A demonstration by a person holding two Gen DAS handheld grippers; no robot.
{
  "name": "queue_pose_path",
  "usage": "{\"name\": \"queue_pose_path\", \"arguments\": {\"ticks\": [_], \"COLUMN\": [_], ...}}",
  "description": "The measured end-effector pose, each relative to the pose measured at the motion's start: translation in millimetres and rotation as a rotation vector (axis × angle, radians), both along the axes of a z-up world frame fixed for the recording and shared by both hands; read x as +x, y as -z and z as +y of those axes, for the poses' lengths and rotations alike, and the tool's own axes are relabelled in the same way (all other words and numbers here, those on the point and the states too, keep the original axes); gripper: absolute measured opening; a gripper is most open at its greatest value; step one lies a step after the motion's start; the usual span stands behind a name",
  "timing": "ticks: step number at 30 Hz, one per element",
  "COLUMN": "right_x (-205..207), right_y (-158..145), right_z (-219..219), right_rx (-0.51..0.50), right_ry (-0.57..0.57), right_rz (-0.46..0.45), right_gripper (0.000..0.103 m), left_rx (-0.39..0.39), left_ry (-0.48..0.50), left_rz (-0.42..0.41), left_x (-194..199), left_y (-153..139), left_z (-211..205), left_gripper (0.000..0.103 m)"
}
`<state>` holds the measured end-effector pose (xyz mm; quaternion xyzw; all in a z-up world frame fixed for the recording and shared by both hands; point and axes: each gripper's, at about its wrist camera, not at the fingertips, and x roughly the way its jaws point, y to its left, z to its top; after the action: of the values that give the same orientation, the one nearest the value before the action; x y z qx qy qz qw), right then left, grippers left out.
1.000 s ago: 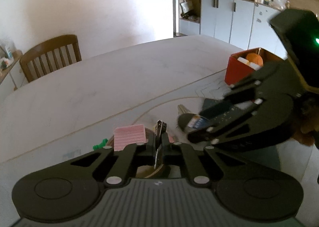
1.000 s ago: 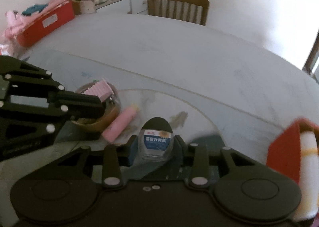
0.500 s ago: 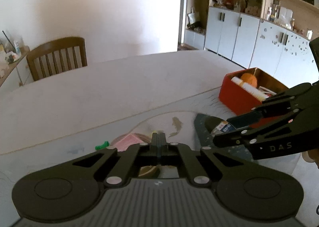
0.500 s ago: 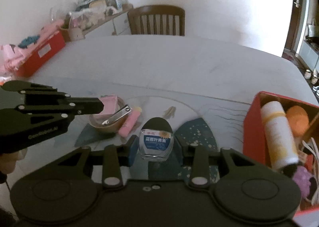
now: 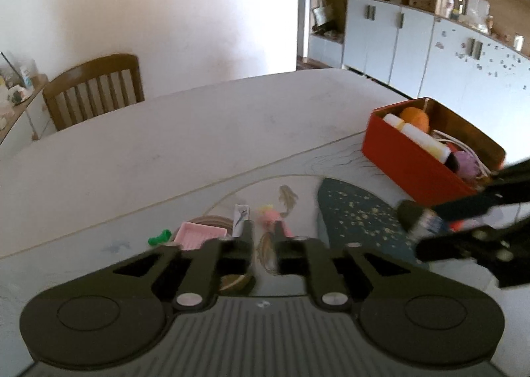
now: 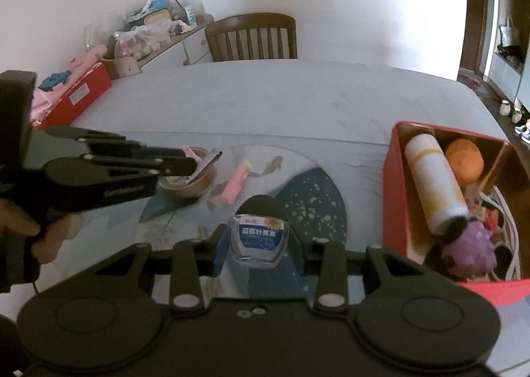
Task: Organize rigid objects
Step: 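Carry the silver clip and blue-labelled bottle over the red tin box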
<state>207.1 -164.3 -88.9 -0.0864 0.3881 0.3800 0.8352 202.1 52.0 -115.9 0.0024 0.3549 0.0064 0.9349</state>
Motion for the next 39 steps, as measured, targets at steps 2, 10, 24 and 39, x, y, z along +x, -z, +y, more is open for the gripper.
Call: {"name": "queue_pose_path", "arguments": {"ticks": [2,10,24,39], "right_x": [-1,0,-1,-1], "right_y": [0,4,9,-8], "right_z": [-6,-20,-27,-38], "right_rx": [0.0,-0.003,-0.017,-0.01], "right_ry": [0.007,0.026,0.011,0.022], "right_rz": [0.002,0.022,0.036,0.002], "right_gripper": [0.038,0.038,0.038,0.038], "left_rx": [-0.001,0.055,0.189,0.111], "left_ry": [-0.024,-0.058,-0.074,-0.115], "left_rz": [-0.013,0.003,0.06,-0.021], "left_x": [3,27,53,19], "left_y": [1,12,32,-1], "left_z": [0,-9,-13,-11], "left_gripper": [0.066,0.061,0.021,0.011]}}
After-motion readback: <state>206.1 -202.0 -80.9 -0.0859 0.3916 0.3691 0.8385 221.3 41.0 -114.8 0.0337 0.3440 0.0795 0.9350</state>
